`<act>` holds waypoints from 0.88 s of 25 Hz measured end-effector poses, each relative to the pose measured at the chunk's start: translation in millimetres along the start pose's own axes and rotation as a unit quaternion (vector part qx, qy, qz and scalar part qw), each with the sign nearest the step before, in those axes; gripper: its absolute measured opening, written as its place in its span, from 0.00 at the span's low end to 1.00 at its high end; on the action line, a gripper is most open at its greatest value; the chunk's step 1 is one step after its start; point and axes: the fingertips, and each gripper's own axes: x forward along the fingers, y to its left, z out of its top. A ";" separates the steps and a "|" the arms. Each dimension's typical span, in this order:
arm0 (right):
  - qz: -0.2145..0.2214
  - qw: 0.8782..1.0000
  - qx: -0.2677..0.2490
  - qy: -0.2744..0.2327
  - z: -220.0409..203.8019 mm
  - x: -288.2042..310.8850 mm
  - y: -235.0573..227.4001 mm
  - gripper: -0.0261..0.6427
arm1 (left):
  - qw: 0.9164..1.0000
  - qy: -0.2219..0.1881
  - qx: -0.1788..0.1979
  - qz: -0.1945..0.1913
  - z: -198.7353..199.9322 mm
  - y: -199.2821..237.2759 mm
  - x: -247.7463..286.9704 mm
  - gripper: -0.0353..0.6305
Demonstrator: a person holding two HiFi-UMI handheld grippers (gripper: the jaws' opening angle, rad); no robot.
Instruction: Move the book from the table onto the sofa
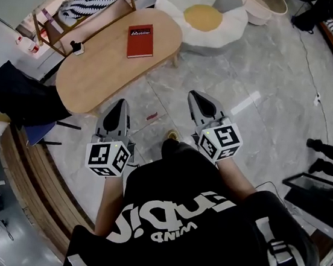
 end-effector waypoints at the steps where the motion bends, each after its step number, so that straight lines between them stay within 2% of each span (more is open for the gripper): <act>1: 0.004 1.000 -0.001 0.000 3.1 7.1 -4.7 0.04 | 1.000 -0.002 -0.001 0.003 3.5 2.6 7.5 0.06; 10: 0.028 1.000 -0.004 -0.001 25.6 57.3 -41.7 0.04 | 1.000 -0.013 -0.003 0.026 21.3 19.4 60.8 0.06; 17: 0.040 0.999 -0.003 0.012 20.6 89.6 -51.1 0.04 | 0.999 -0.008 -0.006 0.042 20.8 39.9 81.2 0.06; 22: 0.038 0.999 -0.005 0.018 20.0 115.7 -61.0 0.04 | 0.999 -0.009 -0.009 0.039 21.8 56.9 106.4 0.06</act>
